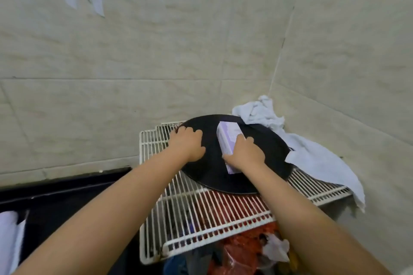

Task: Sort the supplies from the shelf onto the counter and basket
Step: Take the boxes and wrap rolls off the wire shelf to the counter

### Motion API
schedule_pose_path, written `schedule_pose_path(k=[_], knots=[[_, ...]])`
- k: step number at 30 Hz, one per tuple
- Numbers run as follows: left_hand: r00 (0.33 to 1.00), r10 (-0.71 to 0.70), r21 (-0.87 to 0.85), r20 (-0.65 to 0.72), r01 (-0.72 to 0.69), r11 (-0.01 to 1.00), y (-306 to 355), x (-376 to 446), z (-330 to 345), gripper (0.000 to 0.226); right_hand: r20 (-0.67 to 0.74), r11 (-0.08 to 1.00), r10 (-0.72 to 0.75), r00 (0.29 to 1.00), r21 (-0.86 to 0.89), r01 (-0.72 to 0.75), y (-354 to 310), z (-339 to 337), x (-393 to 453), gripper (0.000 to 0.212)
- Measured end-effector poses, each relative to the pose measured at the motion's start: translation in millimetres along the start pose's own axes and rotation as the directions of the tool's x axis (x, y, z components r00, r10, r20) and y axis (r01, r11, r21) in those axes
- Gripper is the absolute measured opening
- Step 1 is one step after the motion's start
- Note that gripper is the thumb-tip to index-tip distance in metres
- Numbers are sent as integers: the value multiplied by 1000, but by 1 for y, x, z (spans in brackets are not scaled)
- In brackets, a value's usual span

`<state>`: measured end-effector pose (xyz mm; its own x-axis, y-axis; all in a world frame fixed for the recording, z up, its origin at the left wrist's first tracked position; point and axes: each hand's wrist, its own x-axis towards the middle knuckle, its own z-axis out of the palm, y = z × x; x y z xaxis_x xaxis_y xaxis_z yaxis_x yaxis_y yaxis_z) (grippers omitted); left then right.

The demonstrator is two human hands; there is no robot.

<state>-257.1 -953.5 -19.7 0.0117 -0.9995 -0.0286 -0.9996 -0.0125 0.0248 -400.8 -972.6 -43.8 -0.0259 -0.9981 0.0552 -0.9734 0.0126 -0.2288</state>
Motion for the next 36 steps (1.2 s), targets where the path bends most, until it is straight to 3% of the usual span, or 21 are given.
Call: schedule_pose_path(k=[7,10,13,19,25,29,32,36], knots=[[989,-146,-28,-20,145,989,-12,-17,20,48,-59,980,-96,994,171,105,10,4,9,61],[968,-249,-115,-44,243,963,-18,-44,21,51,-118,939,-237,964,228,259,2,-16,-3,54],[926,-369,-146,-75,356,923,-31,-86,25,54,-207,848,-408,889,275,453,-16,-31,-29,51],[750,-659,-93,-52,654,751,-73,-205,49,50,-210,590,-685,697,400,701,-79,-29,-114,51],[513,-858,-113,11,853,509,-111,-339,73,45,-67,425,-855,514,477,769,-147,14,-213,50],[418,-906,-73,70,907,414,-141,-417,93,48,26,352,-921,388,480,804,-176,71,-280,43],[388,-916,-67,108,922,382,-168,-469,109,47,112,374,-924,366,476,796,-198,112,-326,44],[382,-911,-62,153,924,377,-210,-529,131,46,166,429,-902,400,464,775,-231,156,-384,48]])
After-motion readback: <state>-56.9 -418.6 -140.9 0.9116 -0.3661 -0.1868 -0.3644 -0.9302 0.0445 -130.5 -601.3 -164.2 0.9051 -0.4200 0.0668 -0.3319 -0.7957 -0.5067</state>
